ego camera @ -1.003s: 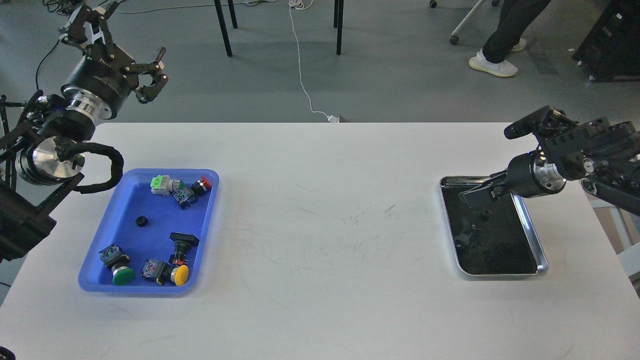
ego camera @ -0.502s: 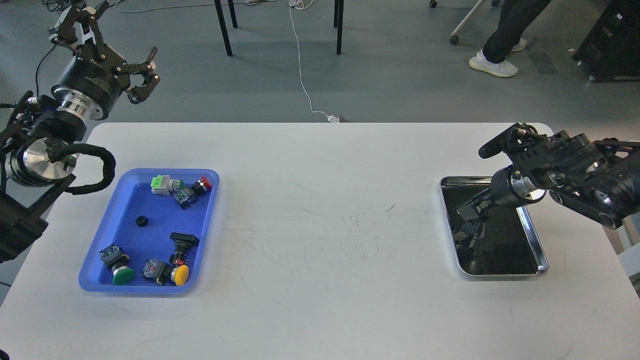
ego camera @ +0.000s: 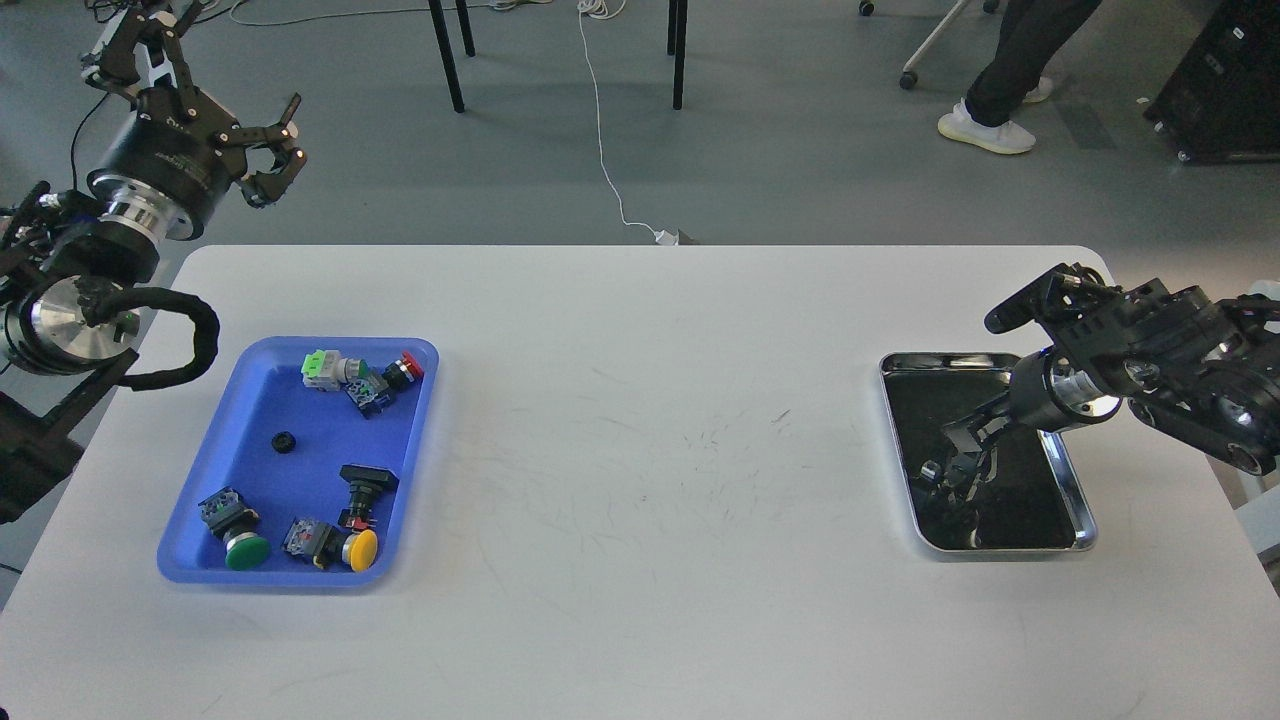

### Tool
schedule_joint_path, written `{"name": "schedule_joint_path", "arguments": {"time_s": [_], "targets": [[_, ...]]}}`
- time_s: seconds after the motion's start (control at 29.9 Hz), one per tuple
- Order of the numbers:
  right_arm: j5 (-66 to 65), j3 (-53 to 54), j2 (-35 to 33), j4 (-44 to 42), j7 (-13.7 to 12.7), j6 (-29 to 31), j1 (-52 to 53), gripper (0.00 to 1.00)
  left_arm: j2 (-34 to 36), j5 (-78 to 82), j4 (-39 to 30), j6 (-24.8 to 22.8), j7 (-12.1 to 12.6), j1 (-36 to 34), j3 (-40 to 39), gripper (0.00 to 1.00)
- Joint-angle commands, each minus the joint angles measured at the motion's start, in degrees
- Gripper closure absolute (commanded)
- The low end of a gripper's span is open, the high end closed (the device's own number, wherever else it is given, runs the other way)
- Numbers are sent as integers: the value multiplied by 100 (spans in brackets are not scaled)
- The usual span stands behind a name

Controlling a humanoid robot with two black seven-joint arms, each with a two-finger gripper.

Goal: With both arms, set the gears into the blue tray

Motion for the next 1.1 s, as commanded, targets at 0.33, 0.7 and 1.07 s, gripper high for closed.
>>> {"name": "schedule_joint_path", "arguments": {"time_s": [0.33, 0.7, 1.07], "targets": [[1, -29, -40, 0, 8, -70, -36, 60, 56, 0, 1, 1, -7, 4, -8, 3], [1, -29, -102, 114, 17, -70, -54, 62, 152, -9, 1, 1, -7, 4, -8, 3], [1, -3, -208, 114, 17, -131, -142, 72, 152, -9, 1, 10, -7, 4, -8, 3]]}}
